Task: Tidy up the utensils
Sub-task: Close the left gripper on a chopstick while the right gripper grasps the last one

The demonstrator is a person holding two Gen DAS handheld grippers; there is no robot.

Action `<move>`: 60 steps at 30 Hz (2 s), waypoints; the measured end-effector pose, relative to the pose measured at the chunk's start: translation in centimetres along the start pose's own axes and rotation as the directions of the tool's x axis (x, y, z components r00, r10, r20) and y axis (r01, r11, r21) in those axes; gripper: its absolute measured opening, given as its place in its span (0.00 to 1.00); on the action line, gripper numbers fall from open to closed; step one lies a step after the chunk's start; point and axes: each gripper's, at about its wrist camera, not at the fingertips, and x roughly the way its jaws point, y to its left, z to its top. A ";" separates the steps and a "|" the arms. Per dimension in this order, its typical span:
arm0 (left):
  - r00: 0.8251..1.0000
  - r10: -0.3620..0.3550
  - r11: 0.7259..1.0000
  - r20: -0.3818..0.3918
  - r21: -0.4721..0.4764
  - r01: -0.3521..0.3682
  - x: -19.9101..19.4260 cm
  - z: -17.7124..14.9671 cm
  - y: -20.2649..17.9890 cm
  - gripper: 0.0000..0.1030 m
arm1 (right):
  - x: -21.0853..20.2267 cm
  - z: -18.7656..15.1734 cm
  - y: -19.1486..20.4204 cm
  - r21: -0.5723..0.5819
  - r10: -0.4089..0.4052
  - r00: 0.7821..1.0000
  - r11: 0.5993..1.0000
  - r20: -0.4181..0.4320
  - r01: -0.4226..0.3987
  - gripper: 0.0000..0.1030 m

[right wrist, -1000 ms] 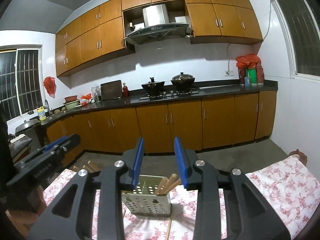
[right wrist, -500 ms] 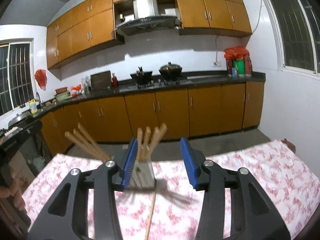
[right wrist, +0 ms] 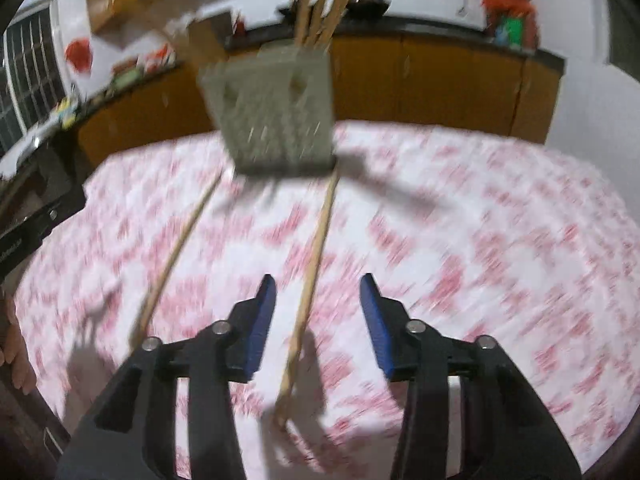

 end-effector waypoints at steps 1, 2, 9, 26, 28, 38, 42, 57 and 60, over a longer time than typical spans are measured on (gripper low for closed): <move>1.000 -0.002 1.000 -0.019 0.003 0.002 0.4 -0.6 -0.1 0.46 | 0.6 -0.4 0.3 -0.006 0.001 1.000 1.000 -0.016 -0.001 0.36; 0.999 -0.005 1.000 -0.039 0.005 0.005 0.8 -1.0 -0.2 0.46 | 1.0 -0.7 0.4 -0.009 -0.002 1.000 1.000 -0.031 0.001 0.36; 0.995 -0.018 1.000 -0.099 0.017 0.019 2.4 -2.5 -0.8 0.46 | 1.9 -1.6 0.5 -0.033 -0.045 0.998 0.999 -0.041 0.043 0.12; 0.979 -0.058 0.996 -0.196 0.061 0.071 4.0 -4.2 -3.6 0.40 | 1.8 -0.8 -4.6 0.094 -0.117 0.992 0.988 -0.041 0.120 0.08; 0.976 -0.046 0.995 -0.214 0.076 0.064 4.4 -4.5 -3.9 0.31 | 1.9 -0.8 -4.6 0.092 -0.116 0.992 0.989 -0.041 0.120 0.08; 0.972 0.033 0.997 -0.233 0.076 -0.016 6.3 -3.7 -2.0 0.08 | 2.2 -0.4 -4.2 0.075 -0.110 0.993 0.991 -0.041 0.112 0.08; 0.971 0.070 0.997 -0.229 0.054 -0.059 7.1 -2.9 -0.4 0.08 | 2.6 0.1 -4.3 0.063 -0.123 0.992 0.990 -0.039 0.125 0.08; 0.974 0.075 0.997 -0.216 0.028 -0.071 7.6 -2.3 0.6 0.11 | 3.4 0.5 -5.0 0.059 -0.168 0.986 0.984 -0.016 0.169 0.10; 0.974 0.072 0.997 -0.215 0.032 -0.067 7.6 -2.4 0.5 0.13 | 3.3 0.5 -5.0 0.067 -0.164 0.986 0.984 -0.016 0.164 0.10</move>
